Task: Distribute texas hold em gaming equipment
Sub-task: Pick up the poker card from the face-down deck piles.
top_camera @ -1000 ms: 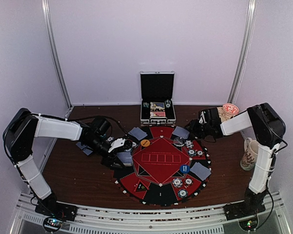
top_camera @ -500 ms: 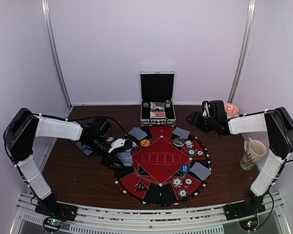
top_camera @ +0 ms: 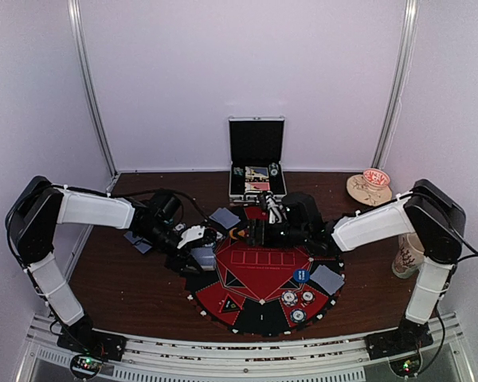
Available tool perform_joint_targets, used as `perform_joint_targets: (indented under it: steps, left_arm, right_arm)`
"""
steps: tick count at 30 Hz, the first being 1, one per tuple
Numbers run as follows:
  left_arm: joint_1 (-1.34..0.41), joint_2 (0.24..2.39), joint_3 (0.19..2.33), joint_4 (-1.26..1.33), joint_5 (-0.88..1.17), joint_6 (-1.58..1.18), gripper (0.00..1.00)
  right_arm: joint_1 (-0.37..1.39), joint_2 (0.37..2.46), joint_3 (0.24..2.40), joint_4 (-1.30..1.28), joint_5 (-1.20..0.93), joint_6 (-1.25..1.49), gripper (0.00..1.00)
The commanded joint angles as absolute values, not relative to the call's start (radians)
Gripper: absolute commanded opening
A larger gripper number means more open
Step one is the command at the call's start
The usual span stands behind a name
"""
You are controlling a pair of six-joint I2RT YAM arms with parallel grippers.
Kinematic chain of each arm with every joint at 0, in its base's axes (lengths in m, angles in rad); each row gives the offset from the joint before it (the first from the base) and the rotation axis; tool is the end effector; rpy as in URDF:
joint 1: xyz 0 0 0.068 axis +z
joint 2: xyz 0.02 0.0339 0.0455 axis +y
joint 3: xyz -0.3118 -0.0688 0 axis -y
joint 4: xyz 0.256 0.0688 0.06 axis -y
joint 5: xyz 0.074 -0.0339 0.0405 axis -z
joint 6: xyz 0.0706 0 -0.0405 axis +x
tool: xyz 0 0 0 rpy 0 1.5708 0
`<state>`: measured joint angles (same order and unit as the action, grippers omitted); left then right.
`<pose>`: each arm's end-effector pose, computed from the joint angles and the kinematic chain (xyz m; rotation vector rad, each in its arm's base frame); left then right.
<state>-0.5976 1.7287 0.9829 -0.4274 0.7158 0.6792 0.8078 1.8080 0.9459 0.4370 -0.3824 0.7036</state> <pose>0.2608 -0.2336 0.1744 1.6859 1.9471 -0.9386 0.2799 0.3308 0.2037 -0.3915 2.1973 1.2916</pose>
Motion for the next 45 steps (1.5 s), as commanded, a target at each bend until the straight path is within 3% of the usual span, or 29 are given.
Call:
perform_joint_targets:
  steps: [1, 16, 28, 45]
  left_arm:
    - [-0.598, 1.712, 1.001, -0.399, 0.695, 0.659, 0.46]
    - [-0.595, 1.703, 0.998, -0.399, 0.710, 0.665, 0.46]
    - [-0.597, 1.707, 1.000, -0.402, 0.712, 0.666, 0.46]
    - [-0.596, 1.701, 0.998, -0.408, 0.725, 0.674, 0.46]
  right_arm:
    - [0.870, 1.882, 1.017, 0.520, -0.412, 0.736, 0.75]
    - [0.935, 2.075, 1.139, 0.585, -0.477, 0.791, 0.75]
    - [0.942, 1.964, 1.062, 0.571, -0.402, 0.755, 0.77]
    - [0.973, 2.134, 1.245, 0.415, -0.431, 0.727, 0.80]
